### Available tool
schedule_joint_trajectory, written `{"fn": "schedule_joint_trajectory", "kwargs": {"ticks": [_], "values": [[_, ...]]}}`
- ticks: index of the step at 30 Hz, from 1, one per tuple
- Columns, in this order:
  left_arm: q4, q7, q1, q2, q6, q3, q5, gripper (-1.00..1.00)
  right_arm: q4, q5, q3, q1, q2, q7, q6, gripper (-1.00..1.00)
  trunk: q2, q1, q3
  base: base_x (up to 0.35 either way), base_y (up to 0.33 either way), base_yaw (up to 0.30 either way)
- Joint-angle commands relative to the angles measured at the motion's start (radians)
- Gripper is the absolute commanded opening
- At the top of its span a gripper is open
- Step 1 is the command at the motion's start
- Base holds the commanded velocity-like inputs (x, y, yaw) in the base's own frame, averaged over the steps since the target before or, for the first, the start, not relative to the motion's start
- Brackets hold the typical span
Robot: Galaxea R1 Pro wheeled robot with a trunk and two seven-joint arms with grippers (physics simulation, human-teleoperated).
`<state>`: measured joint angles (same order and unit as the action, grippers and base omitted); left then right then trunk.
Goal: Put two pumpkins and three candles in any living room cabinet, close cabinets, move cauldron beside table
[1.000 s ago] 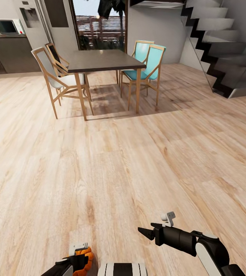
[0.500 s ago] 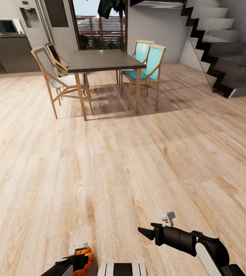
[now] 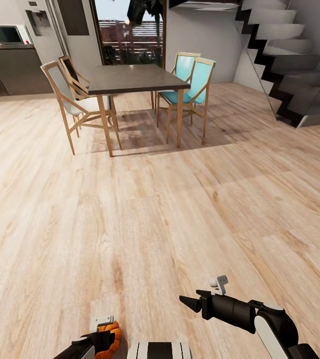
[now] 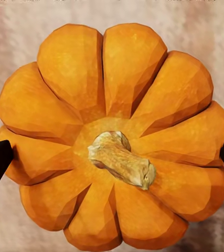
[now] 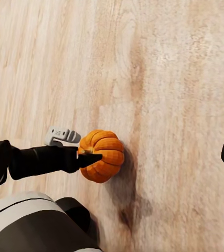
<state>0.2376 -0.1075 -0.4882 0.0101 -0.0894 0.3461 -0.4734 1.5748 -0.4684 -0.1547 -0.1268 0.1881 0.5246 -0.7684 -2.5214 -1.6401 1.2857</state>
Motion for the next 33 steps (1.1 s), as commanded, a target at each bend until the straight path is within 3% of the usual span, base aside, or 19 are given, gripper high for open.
{"fn": "schedule_joint_trajectory", "kwargs": {"ticks": [1,30,33], "values": [[-0.018,0.013,0.002,0.001,-0.003,0.019,-0.024,-1.0,0.001,-0.002,0.0,0.0,0.001,0.0,-0.005,1.0,0.0,-0.001,0.001,0.0,0.0,0.0],[-0.017,0.017,0.002,0.001,0.002,0.018,-0.028,-1.0,0.001,-0.002,0.0,0.0,0.001,0.0,-0.005,1.0,0.0,-0.001,0.001,0.0,0.0,0.0],[-0.017,0.017,0.002,0.001,0.0,0.018,-0.028,-1.0,0.001,-0.002,0.0,0.0,0.001,0.0,-0.005,1.0,0.001,0.001,-0.011,0.0,0.0,0.0]]}}
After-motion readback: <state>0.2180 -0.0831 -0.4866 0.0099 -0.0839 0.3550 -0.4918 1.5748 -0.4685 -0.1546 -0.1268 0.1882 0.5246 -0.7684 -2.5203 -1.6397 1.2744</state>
